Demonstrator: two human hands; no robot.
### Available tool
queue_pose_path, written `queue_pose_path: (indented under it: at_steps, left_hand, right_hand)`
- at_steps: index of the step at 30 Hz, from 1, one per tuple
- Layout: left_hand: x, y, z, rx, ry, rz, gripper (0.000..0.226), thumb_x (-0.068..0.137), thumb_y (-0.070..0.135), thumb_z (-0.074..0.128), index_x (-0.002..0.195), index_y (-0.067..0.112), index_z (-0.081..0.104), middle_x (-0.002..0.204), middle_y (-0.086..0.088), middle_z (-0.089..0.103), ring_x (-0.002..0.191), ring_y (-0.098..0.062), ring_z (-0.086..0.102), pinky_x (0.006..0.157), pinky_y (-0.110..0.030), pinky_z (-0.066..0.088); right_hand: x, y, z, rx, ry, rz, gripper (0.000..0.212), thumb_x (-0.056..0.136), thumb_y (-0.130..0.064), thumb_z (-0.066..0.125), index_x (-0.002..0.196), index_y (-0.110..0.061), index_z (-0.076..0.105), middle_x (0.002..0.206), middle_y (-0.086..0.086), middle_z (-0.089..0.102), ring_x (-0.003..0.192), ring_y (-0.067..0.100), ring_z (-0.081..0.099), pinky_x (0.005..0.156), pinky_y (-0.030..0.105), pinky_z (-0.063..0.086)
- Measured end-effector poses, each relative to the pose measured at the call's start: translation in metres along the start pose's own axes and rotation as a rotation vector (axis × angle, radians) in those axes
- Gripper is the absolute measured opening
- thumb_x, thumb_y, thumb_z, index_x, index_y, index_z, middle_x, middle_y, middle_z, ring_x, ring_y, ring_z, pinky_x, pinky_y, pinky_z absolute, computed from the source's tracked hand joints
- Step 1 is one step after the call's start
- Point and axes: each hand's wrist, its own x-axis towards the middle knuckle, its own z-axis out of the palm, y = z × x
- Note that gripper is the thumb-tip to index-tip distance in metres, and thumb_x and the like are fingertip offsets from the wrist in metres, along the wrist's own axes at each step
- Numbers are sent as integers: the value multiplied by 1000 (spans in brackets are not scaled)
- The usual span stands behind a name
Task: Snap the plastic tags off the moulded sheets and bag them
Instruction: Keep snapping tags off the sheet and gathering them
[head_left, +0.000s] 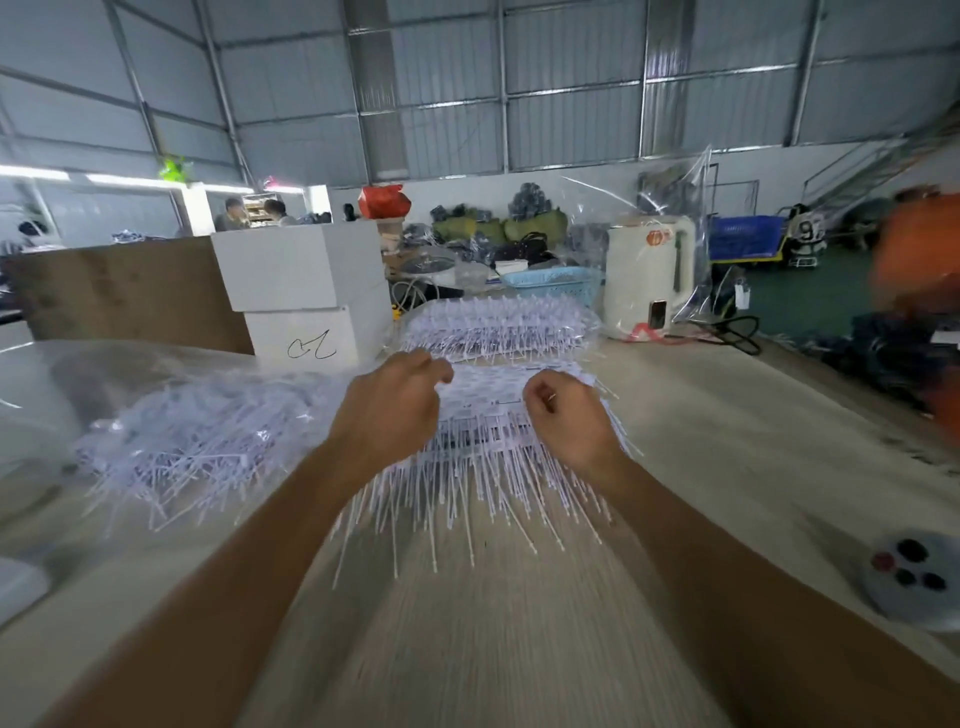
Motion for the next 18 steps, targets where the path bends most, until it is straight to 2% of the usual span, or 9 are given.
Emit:
queue_pose_path:
  at_steps: [1, 3, 6, 9, 12, 18]
  left_hand:
    - [12, -3, 11, -82, -55, -99, 34, 94, 8, 54, 125, 18, 63, 126, -3, 60, 115, -26, 59, 80, -49, 56]
    - [23, -12, 40, -142, -198, -246, 43, 102, 22, 48, 145, 22, 48, 149, -3, 46, 134, -25, 46, 101, -49, 48]
    - [8, -20, 84, -75, -384, -331, 54, 105, 42, 40, 154, 20, 35, 160, -7, 33, 145, -29, 32, 115, -49, 33]
    - [-7, -27, 108, -121, -253, -346, 49, 103, 42, 45, 146, 20, 49, 151, -9, 47, 140, -30, 40, 113, -48, 31]
    - [-4, -29, 104, -182, -171, -364, 37, 99, 35, 55, 132, 20, 63, 137, -10, 58, 129, -33, 49, 104, -49, 40]
    - [4, -26, 101, -174, -155, -341, 38, 99, 20, 58, 136, 11, 59, 136, -17, 55, 128, -36, 45, 107, -47, 40]
  right_hand:
    - [4, 5, -5, -73, 36, 23, 12, 95, -13, 58, 101, -16, 68, 102, 7, 66, 92, 25, 63, 79, 32, 49]
    - [8, 19, -16, -272, 34, 108, 29, 95, -20, 59, 123, -17, 64, 124, 13, 58, 117, 33, 52, 97, 40, 47]
    - [7, 41, -28, -424, -63, 268, 48, 97, -31, 56, 142, -15, 49, 141, 16, 47, 130, 38, 40, 103, 46, 41]
    - [-1, 57, -22, -349, -118, 324, 45, 100, -32, 52, 140, -11, 51, 142, 15, 46, 126, 39, 47, 104, 46, 43]
    - [-1, 65, -18, -227, -14, 324, 36, 96, -24, 59, 129, -8, 62, 134, 17, 55, 121, 38, 55, 104, 41, 44]
    - [5, 72, -20, -109, 71, 402, 25, 89, -22, 72, 111, -9, 72, 113, 16, 69, 105, 32, 65, 94, 34, 48]
